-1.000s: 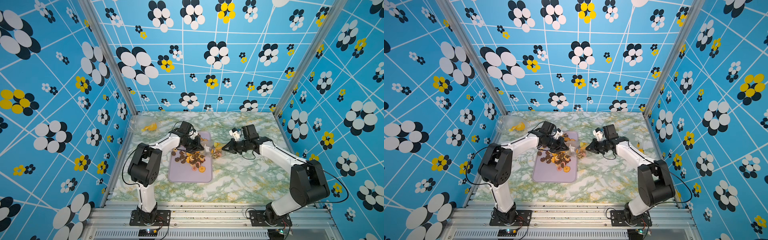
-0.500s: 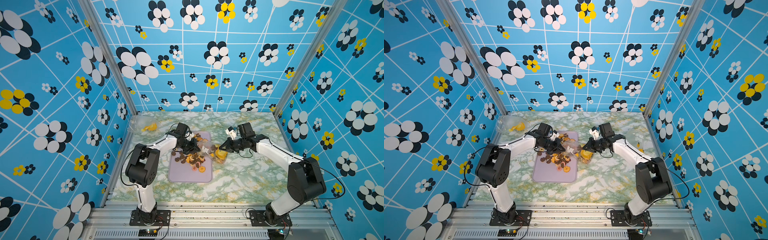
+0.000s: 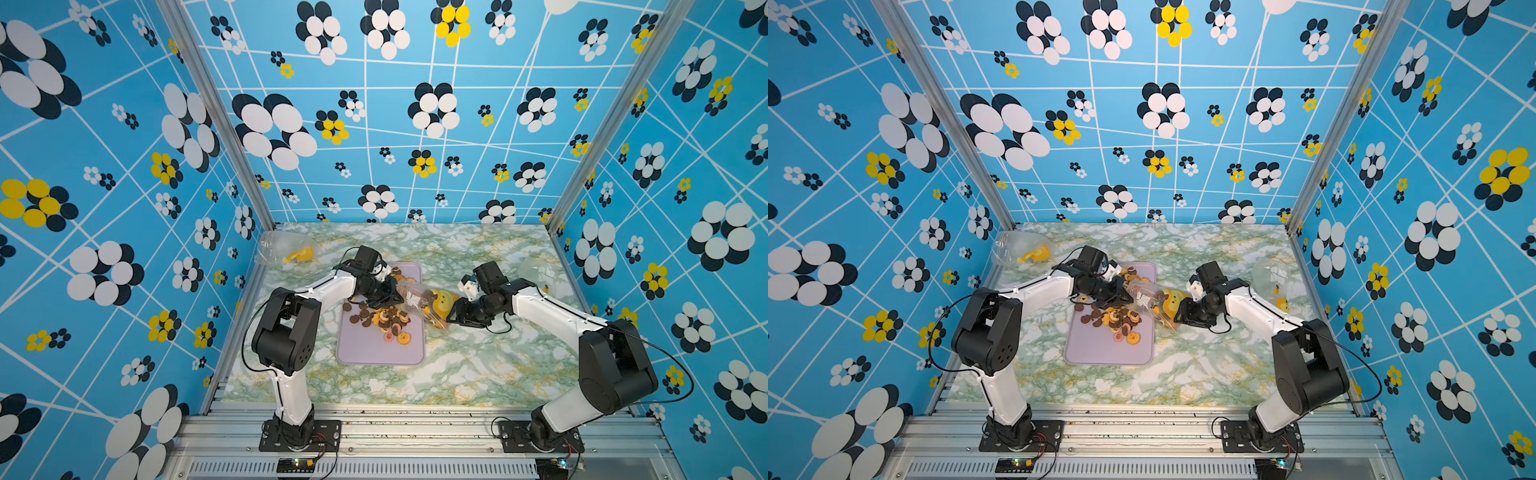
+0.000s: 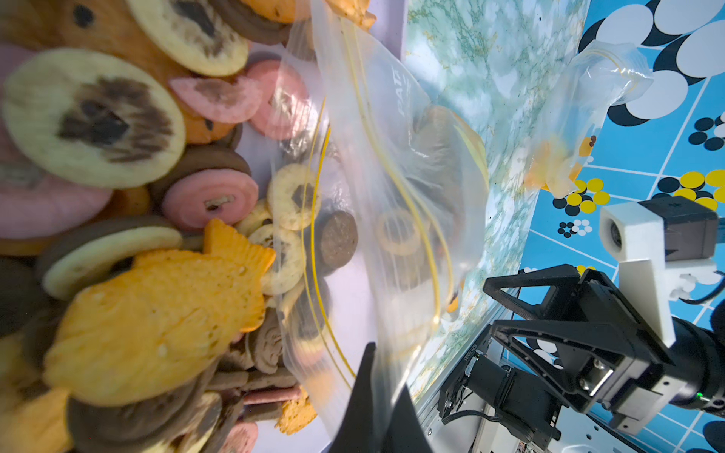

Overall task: Pour cookies out of the ziploc bag
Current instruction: Pick up the ziploc bag from the center of the board.

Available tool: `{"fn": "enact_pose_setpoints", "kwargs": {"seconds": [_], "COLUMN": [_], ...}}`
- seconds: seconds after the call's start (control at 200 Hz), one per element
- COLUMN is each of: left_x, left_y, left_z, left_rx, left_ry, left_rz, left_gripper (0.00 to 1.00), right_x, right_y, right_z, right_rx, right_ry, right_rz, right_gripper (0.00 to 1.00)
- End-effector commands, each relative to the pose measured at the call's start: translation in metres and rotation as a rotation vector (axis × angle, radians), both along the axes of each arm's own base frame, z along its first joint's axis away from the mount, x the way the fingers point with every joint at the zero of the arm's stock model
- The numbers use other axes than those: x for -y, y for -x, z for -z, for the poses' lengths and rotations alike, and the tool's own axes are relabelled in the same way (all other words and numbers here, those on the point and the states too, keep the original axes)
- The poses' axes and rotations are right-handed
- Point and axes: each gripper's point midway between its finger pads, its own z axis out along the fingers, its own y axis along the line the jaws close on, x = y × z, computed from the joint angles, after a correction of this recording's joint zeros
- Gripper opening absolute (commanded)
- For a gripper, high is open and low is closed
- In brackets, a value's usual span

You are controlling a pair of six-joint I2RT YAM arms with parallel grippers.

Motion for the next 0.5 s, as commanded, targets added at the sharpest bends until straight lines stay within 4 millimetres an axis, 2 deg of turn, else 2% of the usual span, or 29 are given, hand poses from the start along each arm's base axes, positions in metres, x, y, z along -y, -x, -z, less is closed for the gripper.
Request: {"fn": "enact_pose_setpoints", "kwargs": {"seconds": [0.0,0.205,0.495], "left_x": [0.006,0.005,0.007], "left_y": [-0.003,-0.004,-0.002], "left_z": [-0.014,-0.016,-0.015], "left_rx": [0.036,0.038,0.035], "left_ry": [0.021,0.017,0.018], "left_rz": [0.018,0.019,0.022], "left_gripper": [0.0,0.0,0.0], "right_x": [0.001,0.002,-0.013], "right_y": [0.009,0.015,0.017], "right_z": [0.014,0.028,0.036], "right_rx": [-0.03,-0.061,-0.072], "right_ry": [0.055,0.076,0.075], "right_rz": [-0.024,-0.013,-0.041], "right_gripper": [0.5,0.47,0.47]}}
